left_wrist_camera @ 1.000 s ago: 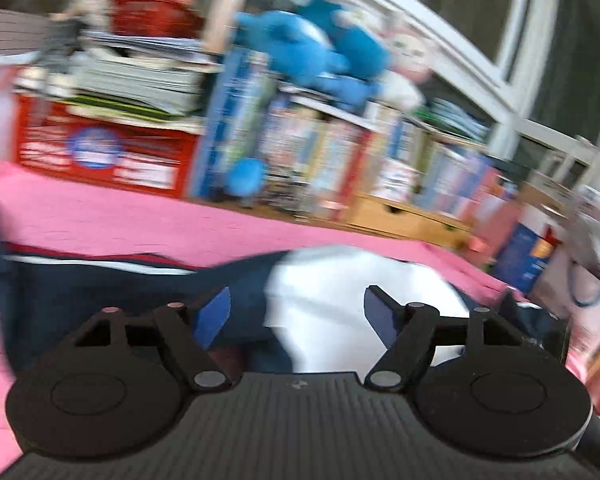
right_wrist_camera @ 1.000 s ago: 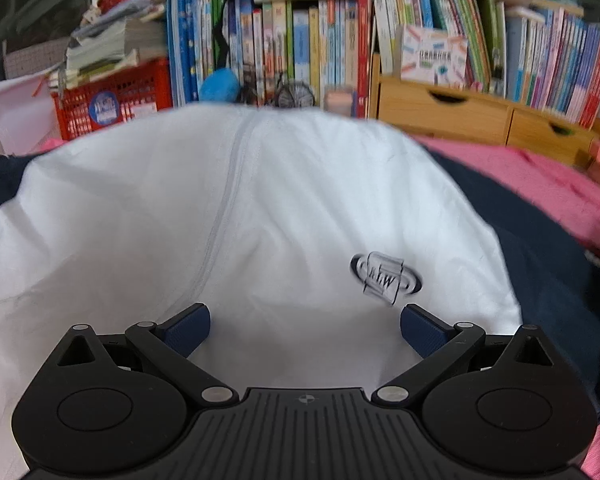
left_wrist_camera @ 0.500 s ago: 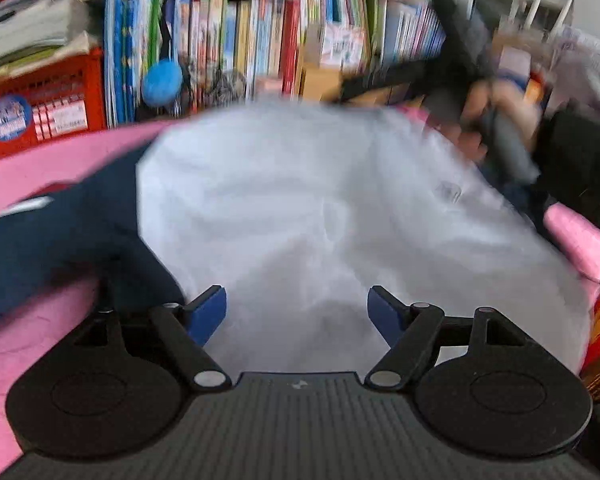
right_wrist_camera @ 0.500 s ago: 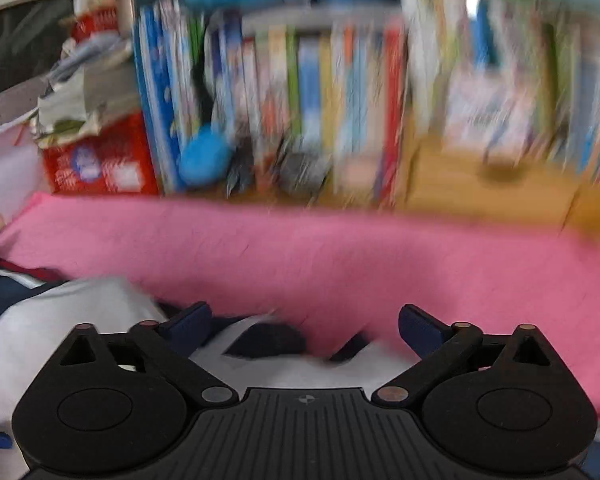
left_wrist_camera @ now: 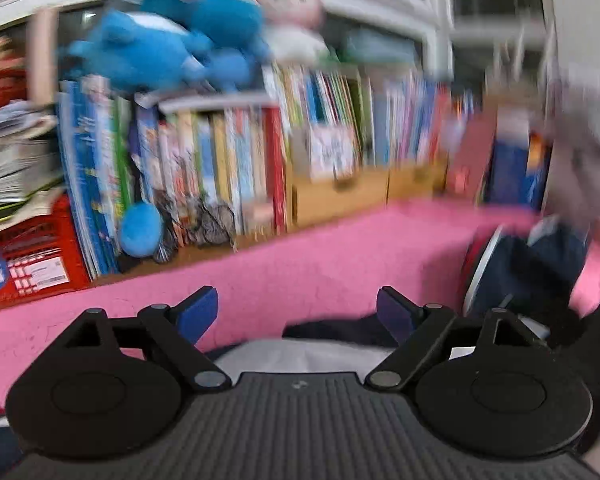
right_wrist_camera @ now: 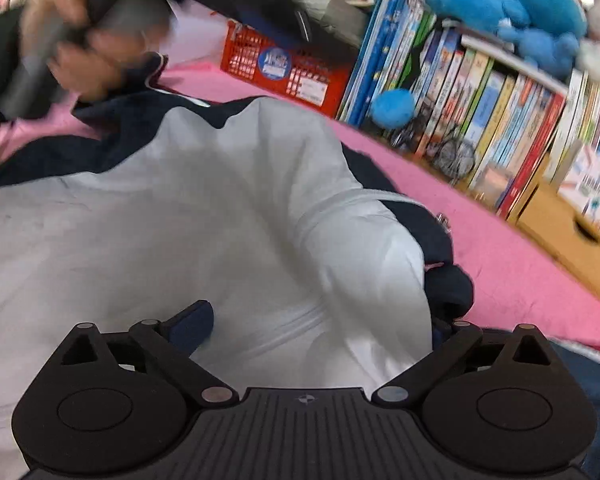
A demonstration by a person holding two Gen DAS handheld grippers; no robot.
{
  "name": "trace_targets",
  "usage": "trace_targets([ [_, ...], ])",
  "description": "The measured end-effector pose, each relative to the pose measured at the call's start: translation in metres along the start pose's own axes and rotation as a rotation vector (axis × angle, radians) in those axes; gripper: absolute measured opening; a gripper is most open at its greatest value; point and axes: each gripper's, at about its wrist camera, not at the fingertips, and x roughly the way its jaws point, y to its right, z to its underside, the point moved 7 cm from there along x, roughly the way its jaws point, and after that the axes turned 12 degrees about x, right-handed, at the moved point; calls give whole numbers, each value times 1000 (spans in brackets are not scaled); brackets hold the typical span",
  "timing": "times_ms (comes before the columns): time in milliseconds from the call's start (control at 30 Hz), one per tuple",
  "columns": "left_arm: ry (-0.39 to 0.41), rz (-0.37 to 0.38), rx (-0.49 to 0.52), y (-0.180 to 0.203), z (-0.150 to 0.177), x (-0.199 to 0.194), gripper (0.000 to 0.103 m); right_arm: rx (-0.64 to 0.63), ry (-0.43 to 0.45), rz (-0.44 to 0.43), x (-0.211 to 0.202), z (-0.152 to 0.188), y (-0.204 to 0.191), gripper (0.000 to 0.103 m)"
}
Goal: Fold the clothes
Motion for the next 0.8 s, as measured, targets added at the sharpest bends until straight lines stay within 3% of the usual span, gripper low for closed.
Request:
trace_targets([
  [67, -94, -16, 41, 13, 19, 17, 87, -38, -10, -33, -10, 2, -1, 100],
  [167, -130, 12, 66, 28, 50, 16, 88, -49, 41, -124, -39, -4, 5, 100],
  [267, -137, 17, 45, 33, 68, 5, 88, 56, 181, -183, -68, -23, 32, 103],
  [333, -142, 26, 13, 30, 70, 3, 88, 203, 245, -130, -69, -41, 65, 103],
  [433, -156, 36, -4, 29, 72, 3, 88, 440, 133, -32, -29, -56, 113, 101],
  [533, -162, 34, 3, 28, 72, 4, 88, 550, -22, -55, 17, -51, 125, 99],
  [567, -163, 32, 4, 28, 72, 5, 88, 551, -59, -59, 28, -47, 122, 96],
  [600, -163, 30, 3, 28, 73, 5, 88, 542, -78, -65, 36, -41, 115, 77],
  [633, -163, 27, 2, 28, 73, 4, 88, 524, -71, -67, 39, -37, 107, 68],
  [667, -162, 21, 3, 28, 73, 4, 88, 475, -32, -42, 38, -34, 98, 66],
  [733, -130, -8, 17, 27, 72, -4, 86, 272, 74, 40, 23, -26, 70, 51],
  [800, -31, -45, 29, 22, 63, -25, 86, 49, 162, 106, 6, -14, 42, 49],
])
